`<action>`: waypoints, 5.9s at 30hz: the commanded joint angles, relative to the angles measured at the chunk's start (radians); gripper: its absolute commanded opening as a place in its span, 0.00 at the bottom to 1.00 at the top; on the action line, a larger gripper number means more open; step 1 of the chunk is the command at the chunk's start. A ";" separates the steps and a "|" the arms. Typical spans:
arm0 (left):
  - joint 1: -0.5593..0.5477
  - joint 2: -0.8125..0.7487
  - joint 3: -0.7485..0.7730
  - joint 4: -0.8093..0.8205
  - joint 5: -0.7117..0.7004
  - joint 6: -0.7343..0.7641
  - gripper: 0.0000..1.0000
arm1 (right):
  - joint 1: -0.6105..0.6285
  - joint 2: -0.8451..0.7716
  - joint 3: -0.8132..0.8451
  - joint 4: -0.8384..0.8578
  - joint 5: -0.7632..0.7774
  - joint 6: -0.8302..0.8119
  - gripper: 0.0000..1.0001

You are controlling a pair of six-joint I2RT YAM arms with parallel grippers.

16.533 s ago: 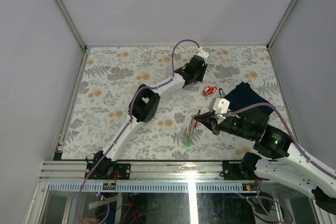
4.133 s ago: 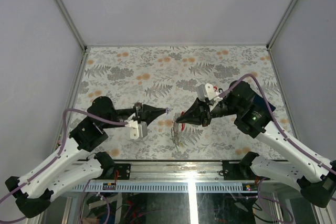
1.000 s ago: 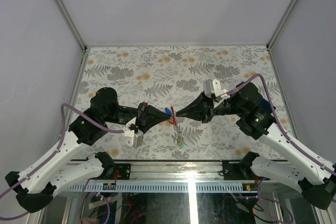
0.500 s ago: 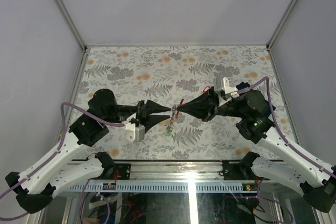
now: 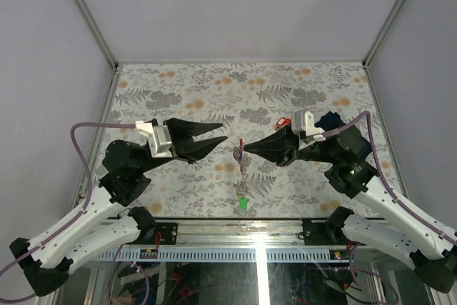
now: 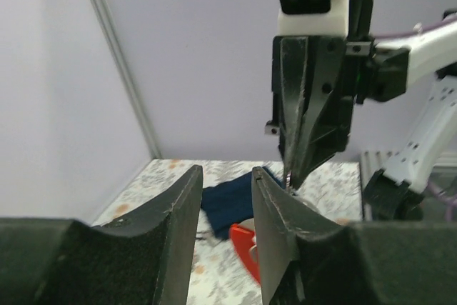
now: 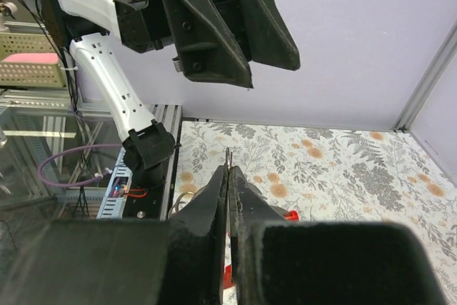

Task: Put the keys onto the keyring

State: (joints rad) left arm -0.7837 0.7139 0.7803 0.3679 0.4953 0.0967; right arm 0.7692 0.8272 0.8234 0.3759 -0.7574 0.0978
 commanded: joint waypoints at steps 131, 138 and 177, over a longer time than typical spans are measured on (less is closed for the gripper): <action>-0.149 0.570 0.966 -1.569 -0.205 0.592 0.00 | 0.056 0.318 0.075 0.072 -0.041 0.040 0.10; -0.150 0.542 0.942 -1.533 -0.208 0.564 0.10 | 0.057 0.245 0.076 0.004 0.004 -0.041 0.00; -0.150 0.108 0.327 -0.593 0.134 0.303 0.19 | 0.055 0.076 0.259 -0.249 -0.168 -0.169 0.00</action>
State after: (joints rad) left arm -0.9295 0.8085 1.0725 -0.2462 0.5900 0.4004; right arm 0.8207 0.9340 1.0470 0.0555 -0.9073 -0.0883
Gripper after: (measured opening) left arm 0.188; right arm 0.010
